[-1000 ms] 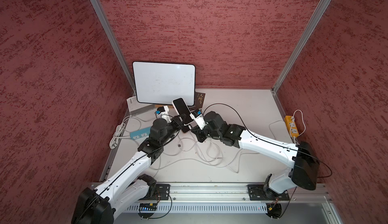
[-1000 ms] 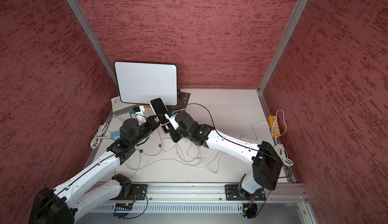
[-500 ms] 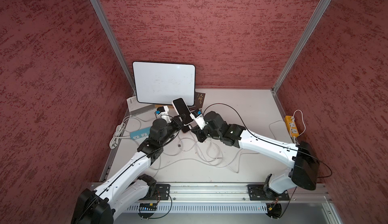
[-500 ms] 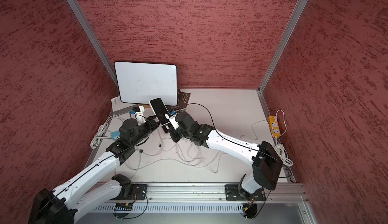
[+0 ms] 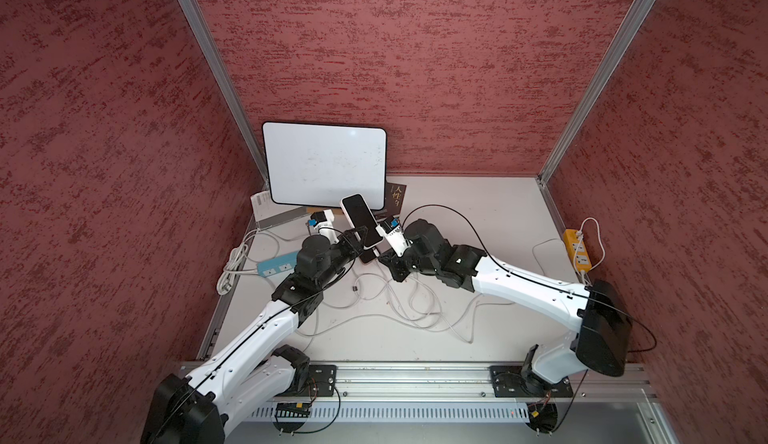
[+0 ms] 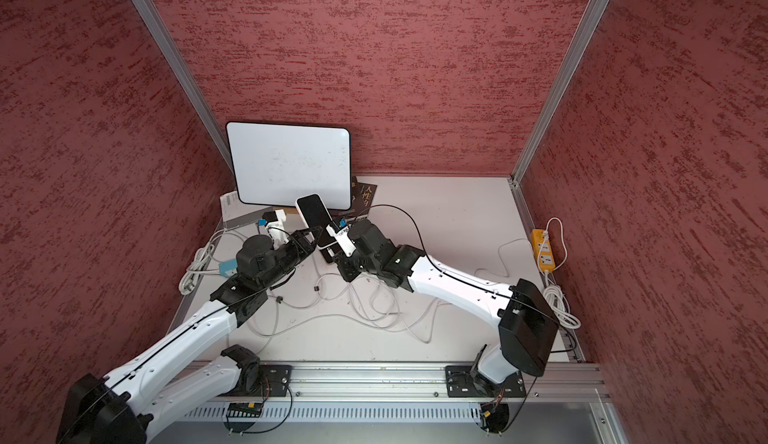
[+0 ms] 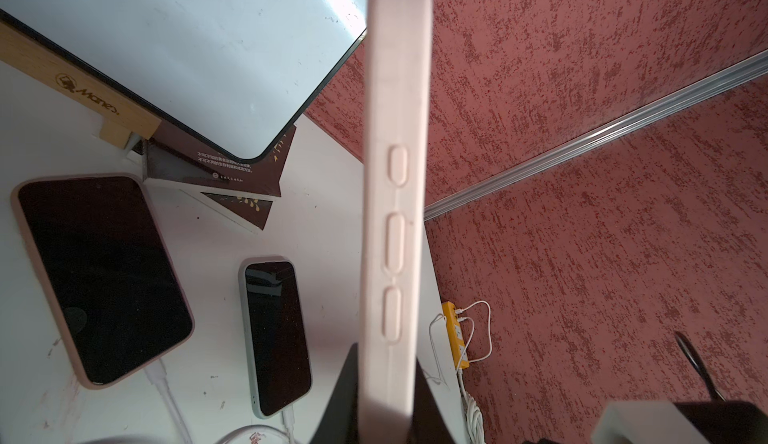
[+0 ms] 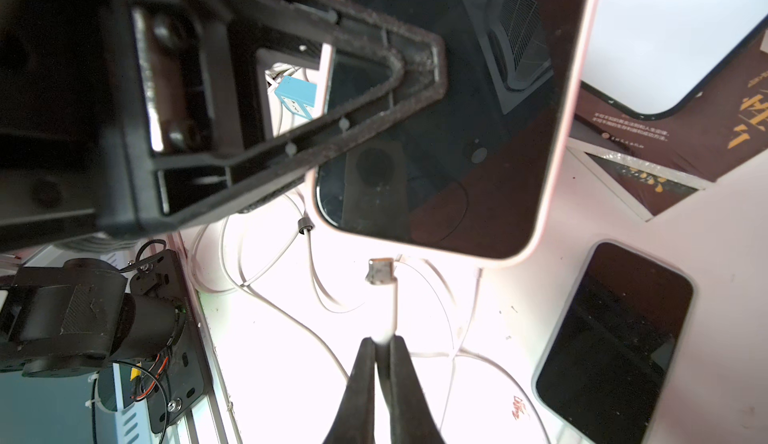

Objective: Plug the charging cable into the phone
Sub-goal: Insert the charging cable into the phone.

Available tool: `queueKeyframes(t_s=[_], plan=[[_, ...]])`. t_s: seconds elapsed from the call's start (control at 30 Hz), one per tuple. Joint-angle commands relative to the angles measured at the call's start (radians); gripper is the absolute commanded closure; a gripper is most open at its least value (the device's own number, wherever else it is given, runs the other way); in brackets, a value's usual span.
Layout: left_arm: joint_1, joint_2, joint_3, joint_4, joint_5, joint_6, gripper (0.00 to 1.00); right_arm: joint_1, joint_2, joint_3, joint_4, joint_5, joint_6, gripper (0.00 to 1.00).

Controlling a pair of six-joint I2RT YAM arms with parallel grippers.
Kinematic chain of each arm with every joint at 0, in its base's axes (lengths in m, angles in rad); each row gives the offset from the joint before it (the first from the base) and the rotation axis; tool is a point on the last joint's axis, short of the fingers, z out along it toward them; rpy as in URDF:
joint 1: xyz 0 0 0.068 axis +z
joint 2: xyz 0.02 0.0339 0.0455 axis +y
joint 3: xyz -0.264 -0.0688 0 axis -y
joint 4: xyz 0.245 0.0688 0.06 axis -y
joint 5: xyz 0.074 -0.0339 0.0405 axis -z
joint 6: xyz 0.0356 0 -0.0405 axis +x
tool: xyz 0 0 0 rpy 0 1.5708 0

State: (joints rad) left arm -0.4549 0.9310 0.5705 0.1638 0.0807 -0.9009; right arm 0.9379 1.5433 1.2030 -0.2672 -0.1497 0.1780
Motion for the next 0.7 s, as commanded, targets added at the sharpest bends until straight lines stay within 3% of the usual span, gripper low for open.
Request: queueKeyframes(t_s=[0.0,0.67], plan=[[-0.004,-0.009,0.045,0.055,0.008,0.021,1.00,-0.005,0.006,-0.001,0.010,-0.008,-0.007,1.00],[-0.004,-0.021,0.036,0.050,0.022,0.022,1.00,-0.025,0.018,0.009,0.002,0.000,0.029,1.00]])
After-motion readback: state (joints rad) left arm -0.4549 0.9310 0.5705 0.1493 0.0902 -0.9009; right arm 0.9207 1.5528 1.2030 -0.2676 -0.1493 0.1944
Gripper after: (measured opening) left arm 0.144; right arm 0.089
